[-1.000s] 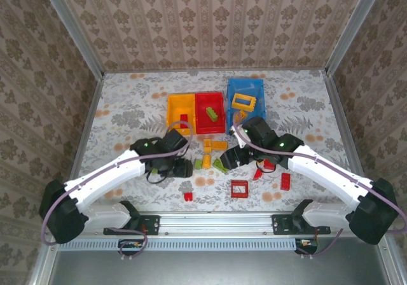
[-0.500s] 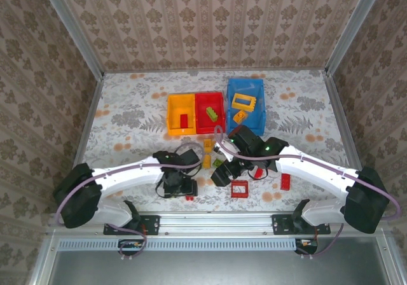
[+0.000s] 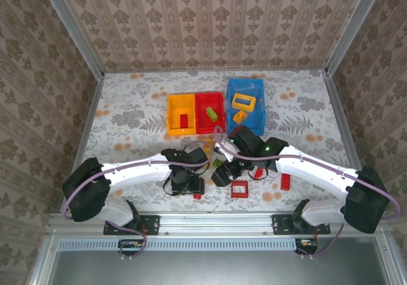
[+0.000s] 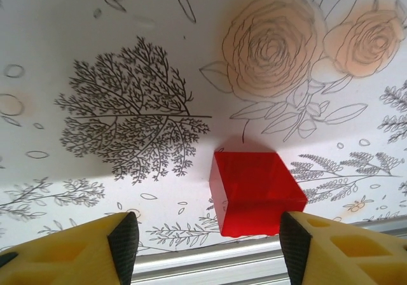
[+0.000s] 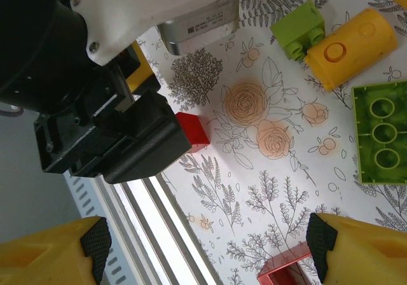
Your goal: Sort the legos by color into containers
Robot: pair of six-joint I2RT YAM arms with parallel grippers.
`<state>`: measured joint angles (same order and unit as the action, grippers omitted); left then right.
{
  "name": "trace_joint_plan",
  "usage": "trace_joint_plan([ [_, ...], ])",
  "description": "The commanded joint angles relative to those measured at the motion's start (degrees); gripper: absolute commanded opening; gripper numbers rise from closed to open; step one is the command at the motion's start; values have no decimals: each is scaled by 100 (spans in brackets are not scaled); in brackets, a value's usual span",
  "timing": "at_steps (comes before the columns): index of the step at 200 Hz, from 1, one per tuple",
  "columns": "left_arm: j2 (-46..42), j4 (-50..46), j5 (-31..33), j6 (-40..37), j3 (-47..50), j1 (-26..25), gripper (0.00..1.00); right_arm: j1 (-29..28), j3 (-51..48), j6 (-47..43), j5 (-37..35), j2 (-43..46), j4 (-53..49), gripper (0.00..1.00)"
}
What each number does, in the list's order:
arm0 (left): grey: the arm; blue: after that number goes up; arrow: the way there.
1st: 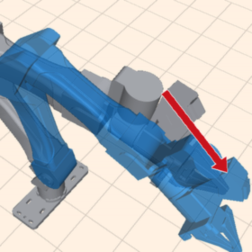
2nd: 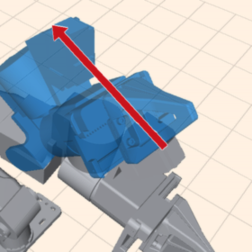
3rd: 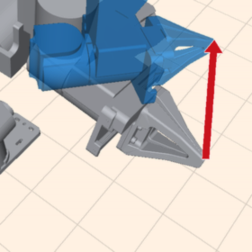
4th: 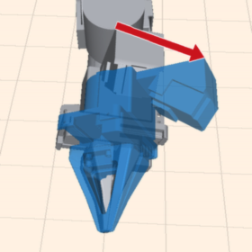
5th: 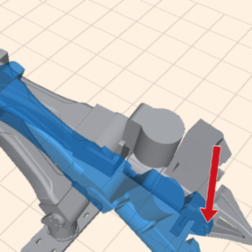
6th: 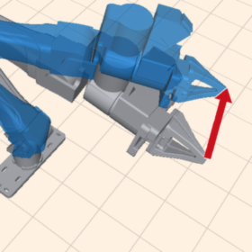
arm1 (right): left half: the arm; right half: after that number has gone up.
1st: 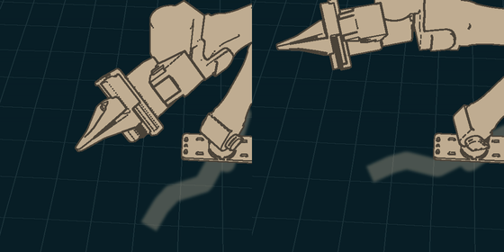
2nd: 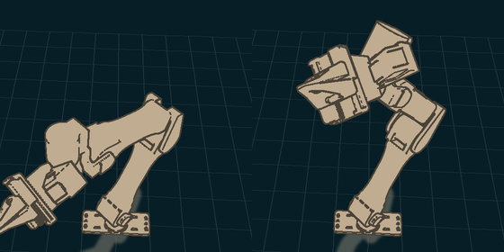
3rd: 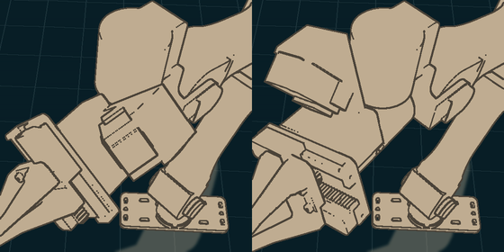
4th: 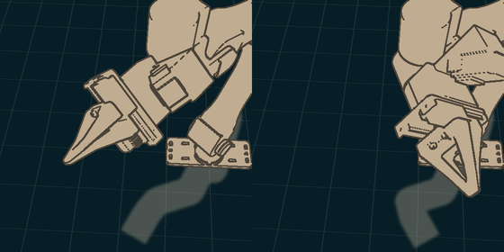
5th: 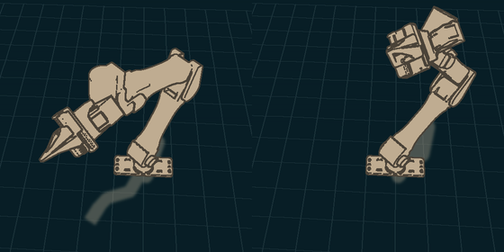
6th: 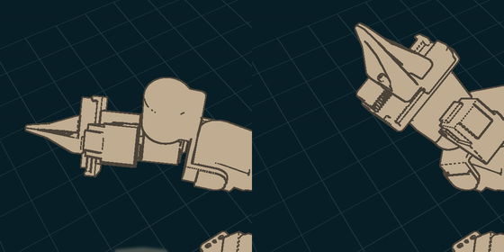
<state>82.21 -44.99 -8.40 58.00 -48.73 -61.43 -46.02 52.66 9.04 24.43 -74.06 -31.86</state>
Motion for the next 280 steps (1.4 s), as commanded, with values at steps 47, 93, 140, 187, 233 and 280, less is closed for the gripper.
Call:
trace_joint_plan([
  [47,82,-597,109,-719,-840,-361,69,34,-340,300,-546,641,-17,83],
  [93,619,-559,-28,-572,-794,-542,71,267,-664,774,-1062,2115,-491,88],
  [140,1117,-379,88,-527,-847,-546,69,447,-740,1054,-900,2375,-652,88],
  [187,1396,-113,212,-624,-844,-535,47,454,-762,1109,-826,2283,-532,87],
  [233,1160,-687,727,-735,-1210,-413,33,462,-741,1084,-803,2282,-503,86],
  [280,610,-1387,1164,-1353,-2093,1041,30,466,-561,1139,-812,1839,752,86],
])
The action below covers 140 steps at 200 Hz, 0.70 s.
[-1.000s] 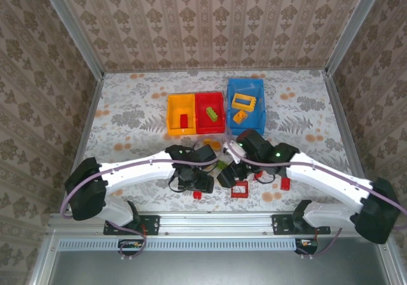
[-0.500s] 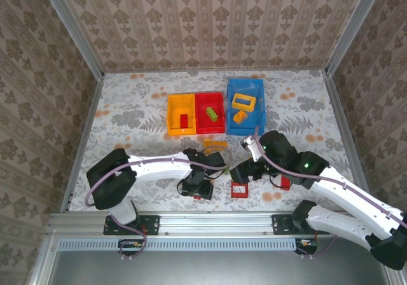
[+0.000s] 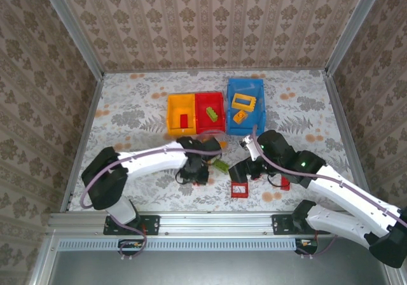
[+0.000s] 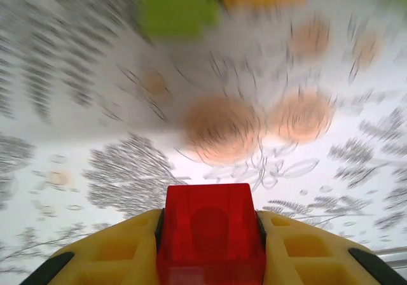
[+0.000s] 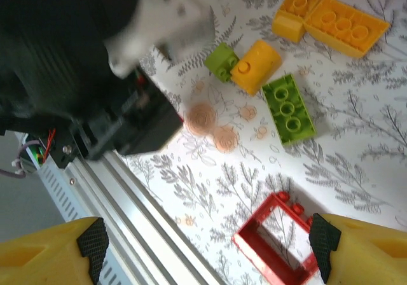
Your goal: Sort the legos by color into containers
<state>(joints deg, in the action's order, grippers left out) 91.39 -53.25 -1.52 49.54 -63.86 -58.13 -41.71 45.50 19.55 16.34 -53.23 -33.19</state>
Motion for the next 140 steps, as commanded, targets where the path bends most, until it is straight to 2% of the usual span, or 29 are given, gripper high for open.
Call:
trace_joint_plan([
  [1,-307,-571,485,-524,-613,744,30,34,159,90,-10,-260,938,86],
  [36,102,-654,743,-1266,-1576,1891,30,110,518,196,-436,-931,1892,86],
  [64,968,-809,1095,-1749,-2522,2456,30,252,955,351,-595,-1553,2012,86],
  [89,1676,-780,1247,-1907,-3196,2746,29,309,1177,490,-597,-1892,2006,85],
  [112,2245,-835,1403,-2016,-3713,2798,30,305,1214,537,-629,-2000,1939,85],
  [140,2619,-798,1533,-2029,-3911,2875,32,319,1144,513,-624,-2071,1800,85],
])
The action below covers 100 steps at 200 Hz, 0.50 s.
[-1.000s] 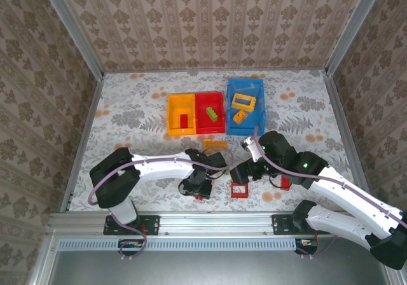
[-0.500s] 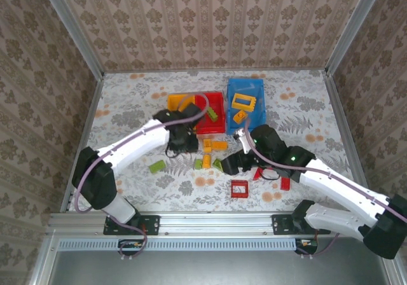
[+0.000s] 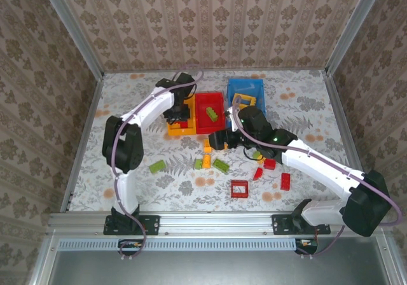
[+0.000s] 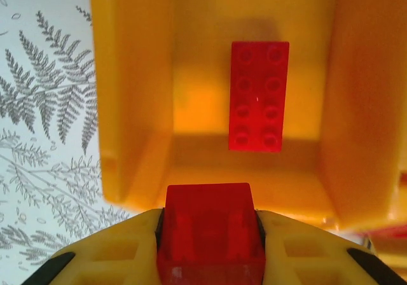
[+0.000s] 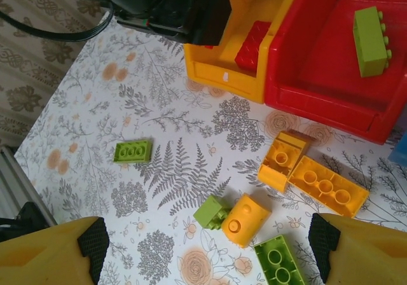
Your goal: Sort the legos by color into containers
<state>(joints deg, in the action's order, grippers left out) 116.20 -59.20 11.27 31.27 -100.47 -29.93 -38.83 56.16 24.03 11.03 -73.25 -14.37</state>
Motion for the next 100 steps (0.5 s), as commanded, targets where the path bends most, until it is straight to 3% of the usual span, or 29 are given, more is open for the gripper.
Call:
trace_joint_plan([
  [1,148,-196,245,-201,-252,61,33,27,74,61,-92,-72,-87,85],
  [53,445,-90,24,-165,-199,102,39,1,170,-781,-271,-564,-1092,82],
  [100,304,26,-129,-113,-193,80,54,-163,150,-1321,-519,-1067,-1483,81],
])
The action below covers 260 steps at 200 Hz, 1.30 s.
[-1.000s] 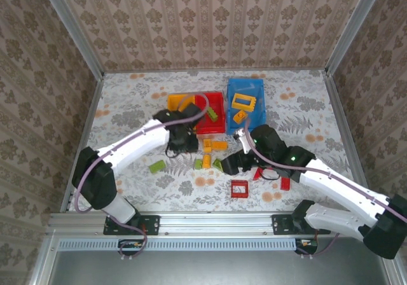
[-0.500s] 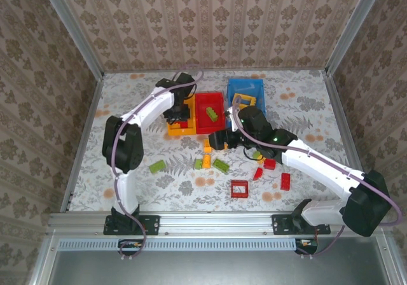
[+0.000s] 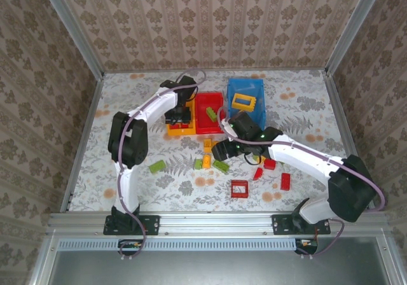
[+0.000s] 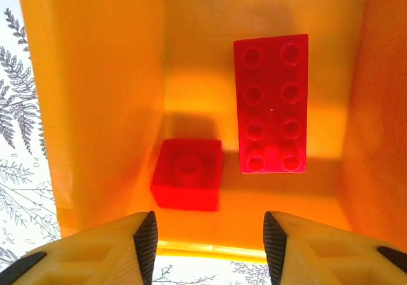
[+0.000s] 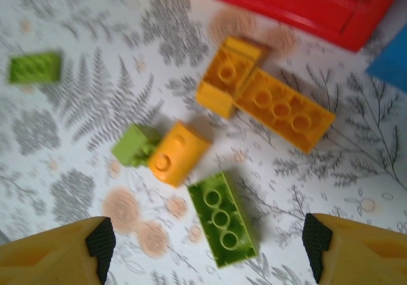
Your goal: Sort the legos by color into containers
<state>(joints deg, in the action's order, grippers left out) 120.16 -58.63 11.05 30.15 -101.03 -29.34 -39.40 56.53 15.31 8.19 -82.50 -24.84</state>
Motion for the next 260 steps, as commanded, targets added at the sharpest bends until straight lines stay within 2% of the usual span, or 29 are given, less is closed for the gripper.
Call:
trace_joint_plan([
  [1,-99,-33,-110,-6,-140,19,54,-113,112,-458,-241,-147,-435,81],
  [29,-344,-118,-87,124,-213,-49,55,-293,147,-714,-396,-429,-561,80],
  [56,-1034,104,-147,364,141,-230,59,-497,224,-863,-495,-860,-864,78],
  [74,-1720,509,-290,494,697,-446,61,-550,328,-898,-595,-1215,-913,74],
  [115,-3369,1700,-1083,832,2470,-862,62,-555,605,-909,-768,-1858,-857,66],
  [132,-3828,1854,-1143,901,2894,-1018,62,-556,732,-885,-845,-2098,-820,58],
  [161,-4543,2284,-1248,848,3524,-1248,61,-557,917,-814,-884,-2147,-777,29],
  [177,-4909,2330,-1151,850,3709,-1314,60,-548,964,-685,-1034,-1806,-799,23],
  [211,-5526,2360,-895,867,3967,-1398,60,-321,1632,-305,-1038,-1463,-1028,21],
  [260,-5726,1825,-355,1106,3959,-1399,60,189,3743,210,-664,-2861,-1487,20],
])
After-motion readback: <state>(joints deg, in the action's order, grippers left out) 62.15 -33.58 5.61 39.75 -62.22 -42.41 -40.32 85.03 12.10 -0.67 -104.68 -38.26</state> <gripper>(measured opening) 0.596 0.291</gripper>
